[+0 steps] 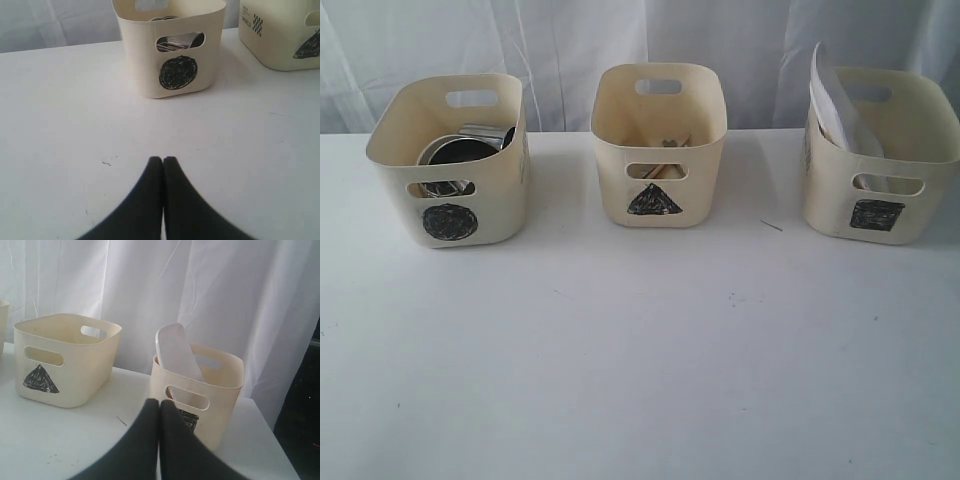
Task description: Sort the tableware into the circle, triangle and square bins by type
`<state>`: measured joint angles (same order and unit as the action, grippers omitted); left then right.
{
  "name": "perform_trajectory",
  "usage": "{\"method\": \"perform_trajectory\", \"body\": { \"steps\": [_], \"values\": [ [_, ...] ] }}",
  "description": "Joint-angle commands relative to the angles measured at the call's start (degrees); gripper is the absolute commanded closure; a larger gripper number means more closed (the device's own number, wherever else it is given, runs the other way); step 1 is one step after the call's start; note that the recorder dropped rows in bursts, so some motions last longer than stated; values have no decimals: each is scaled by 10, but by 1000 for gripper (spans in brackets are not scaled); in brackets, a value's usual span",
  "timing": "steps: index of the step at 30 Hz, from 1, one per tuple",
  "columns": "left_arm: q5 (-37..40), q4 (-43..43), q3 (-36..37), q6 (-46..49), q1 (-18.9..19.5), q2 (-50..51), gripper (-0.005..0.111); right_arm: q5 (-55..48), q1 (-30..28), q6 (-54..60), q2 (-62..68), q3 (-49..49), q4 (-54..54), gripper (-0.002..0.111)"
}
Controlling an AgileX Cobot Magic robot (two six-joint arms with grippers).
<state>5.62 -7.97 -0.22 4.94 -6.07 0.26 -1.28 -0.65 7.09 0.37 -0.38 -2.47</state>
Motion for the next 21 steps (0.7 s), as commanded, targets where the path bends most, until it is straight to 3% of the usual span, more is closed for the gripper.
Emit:
{"method": "perform_trajectory", "body": {
  "steps": [1,5,21],
  "values": [
    [0,-5,2,-1,3,-3,107,4,2,-9,-4,4,-8,108],
    [0,-5,2,-1,3,-3,107,4,2,-74,-4,4,-42,108],
    [0,-5,2,-1,3,-3,107,-5,2,-84,-4,4,-46,108]
  ]
}}
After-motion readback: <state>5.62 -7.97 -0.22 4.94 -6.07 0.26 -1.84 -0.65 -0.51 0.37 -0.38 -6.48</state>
